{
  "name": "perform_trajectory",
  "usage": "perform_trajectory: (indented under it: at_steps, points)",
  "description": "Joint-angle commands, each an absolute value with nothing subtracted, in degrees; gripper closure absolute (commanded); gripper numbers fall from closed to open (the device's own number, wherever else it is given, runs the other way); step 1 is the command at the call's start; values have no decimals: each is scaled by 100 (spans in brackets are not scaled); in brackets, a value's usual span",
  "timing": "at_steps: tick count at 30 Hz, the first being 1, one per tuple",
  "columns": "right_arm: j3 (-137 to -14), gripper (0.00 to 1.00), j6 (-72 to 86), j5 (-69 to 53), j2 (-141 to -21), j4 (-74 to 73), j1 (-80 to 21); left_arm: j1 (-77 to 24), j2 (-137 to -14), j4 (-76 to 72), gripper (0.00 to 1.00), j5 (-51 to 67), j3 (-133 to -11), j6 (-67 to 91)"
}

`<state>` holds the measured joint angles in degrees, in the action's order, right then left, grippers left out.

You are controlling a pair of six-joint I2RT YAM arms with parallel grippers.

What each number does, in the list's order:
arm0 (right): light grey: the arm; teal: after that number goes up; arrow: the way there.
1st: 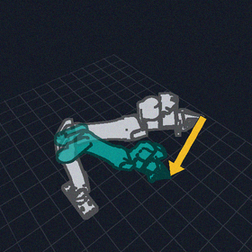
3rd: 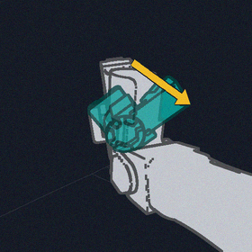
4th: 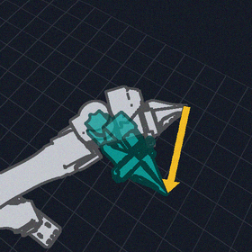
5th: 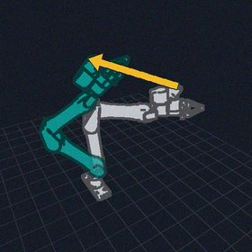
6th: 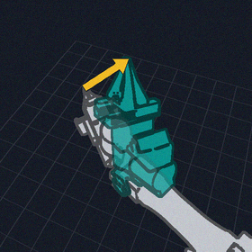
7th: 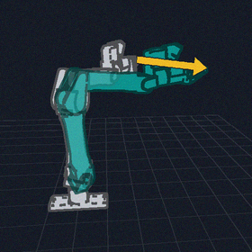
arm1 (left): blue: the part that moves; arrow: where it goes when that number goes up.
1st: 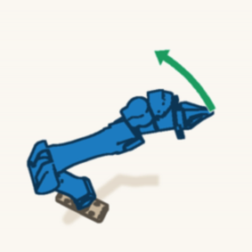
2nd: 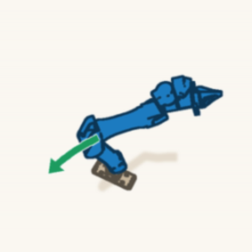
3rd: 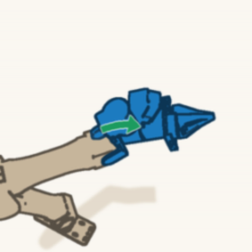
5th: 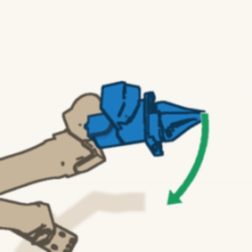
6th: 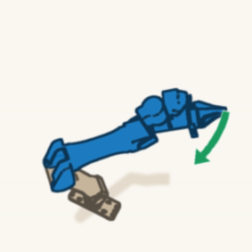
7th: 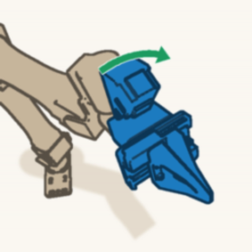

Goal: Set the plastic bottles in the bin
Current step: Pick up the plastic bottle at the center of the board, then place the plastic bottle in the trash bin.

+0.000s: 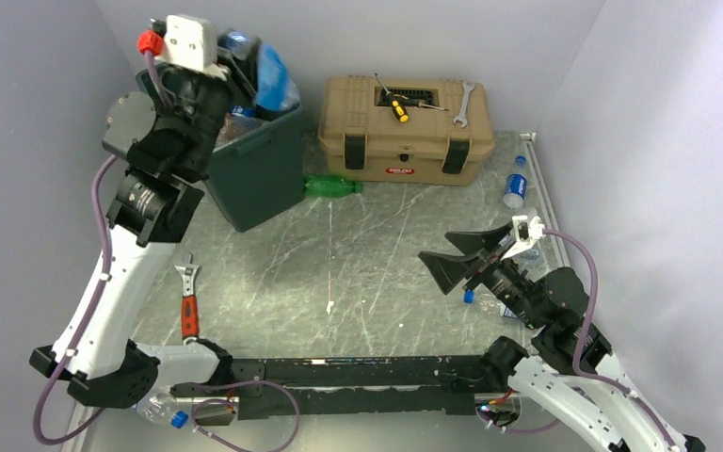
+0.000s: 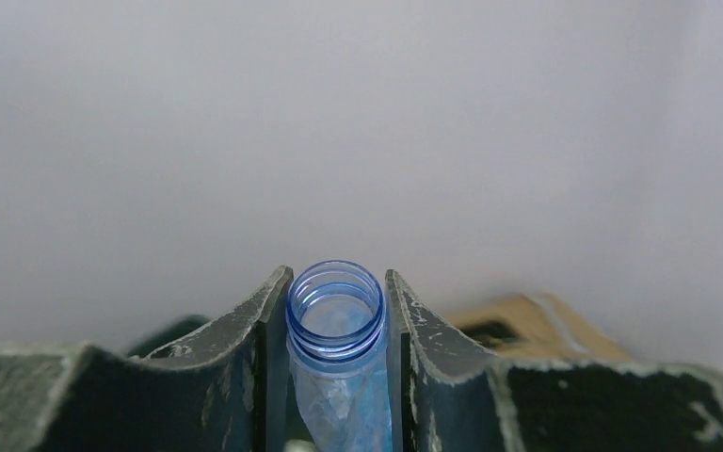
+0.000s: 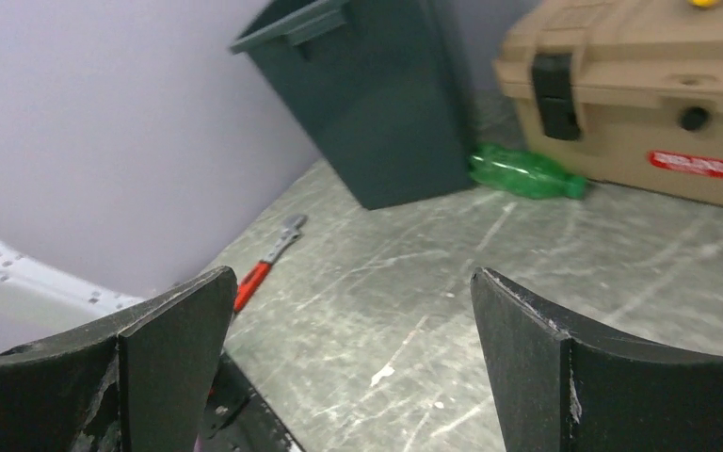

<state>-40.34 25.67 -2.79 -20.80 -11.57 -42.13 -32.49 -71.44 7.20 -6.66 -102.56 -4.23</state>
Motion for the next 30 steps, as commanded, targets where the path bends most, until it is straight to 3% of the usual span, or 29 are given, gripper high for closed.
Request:
perform_trajectory:
  at_steps: [1, 7, 13, 14, 16, 19, 20, 25, 30]
  points:
    - [-3908, 0, 2640, 1074, -1754, -1950, -4226, -2670, -7824, 257, 100, -2379, -10551, -1562]
    - [-3883, 0, 3026, 2343, -1403, -2651, -4231, -1399, -8958, 748, 100, -2435, -11057, -826]
    - [-3946, 0, 3523, 3172, -1583, -3068, -4231, -1271, -9560, 603, 100, -2665, -10879, -1025]
    - [-3979, 0, 3558, 3222, -1650, -3114, -4229, -1268, -9600, 642, 90, -2637, -10921, -1013]
    - [-4025, 0, 3612, 3351, -1792, -3188, -4230, -1274, -9533, 557, 39, -2621, -10864, -960]
    - [-4138, 0, 3678, 3649, -2070, -3344, -4228, -1283, -9074, 206, 5, -2374, -10535, -769]
    - [-4201, 0, 3724, 3755, -2192, -3432, -4232, -1290, -8881, 125, 1, -2246, -10442, -672]
    - [-4448, 0, 3898, 4207, -2963, -3453, -4228, -1561, -7795, 350, 1, -1591, -9905, -168]
    - [-4509, 0, 3873, 4404, -3790, -2835, -4110, -1830, -6536, 1020, 1, -110, -8763, 679]
